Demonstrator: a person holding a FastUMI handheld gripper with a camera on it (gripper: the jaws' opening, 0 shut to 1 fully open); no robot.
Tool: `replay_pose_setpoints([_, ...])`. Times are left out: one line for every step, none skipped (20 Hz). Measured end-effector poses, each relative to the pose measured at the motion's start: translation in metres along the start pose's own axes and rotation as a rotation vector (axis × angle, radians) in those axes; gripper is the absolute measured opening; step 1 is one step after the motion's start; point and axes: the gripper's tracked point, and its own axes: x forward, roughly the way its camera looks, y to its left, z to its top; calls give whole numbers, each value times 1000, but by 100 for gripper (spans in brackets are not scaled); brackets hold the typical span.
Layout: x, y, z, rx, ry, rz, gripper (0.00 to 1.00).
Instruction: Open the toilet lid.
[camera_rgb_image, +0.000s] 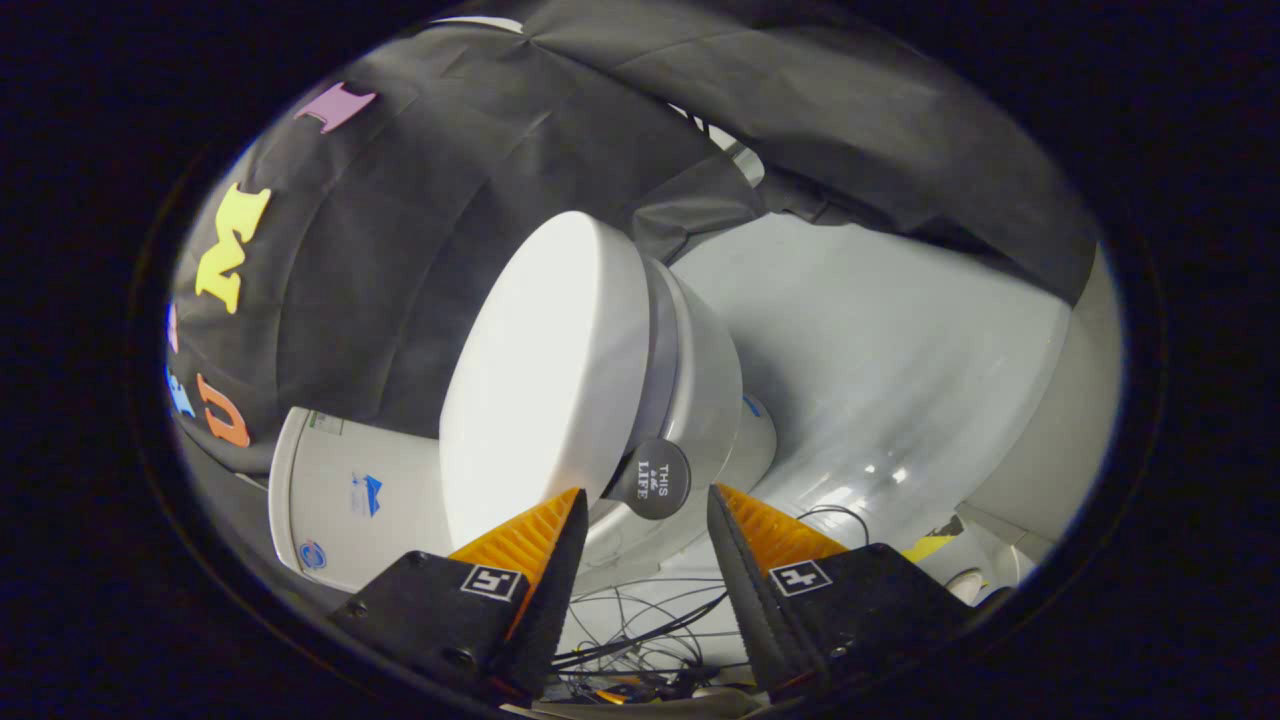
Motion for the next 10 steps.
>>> replay_pose_setpoints([0,0,3,15,-2,11,72])
replay_pose_setpoints([2,0,3,31,5,25,68])
replay_pose_setpoints([5,0,2,44,17,34,65])
replay_pose_setpoints([9,-4,0,54,21,19,54])
replay_pose_setpoints([11,-7,2,66,18,17,44])
replay_pose_setpoints([12,-4,3,86,14,24,33])
replay_pose_setpoints([12,-3,4,99,15,31,31])
replay_pose_setpoints([12,-3,5,110,12,41,30])
replay_pose_setpoints([12,-3,5,124,10,47,30])
replay_pose_setpoints([12,-1,7,134,3,52,28])
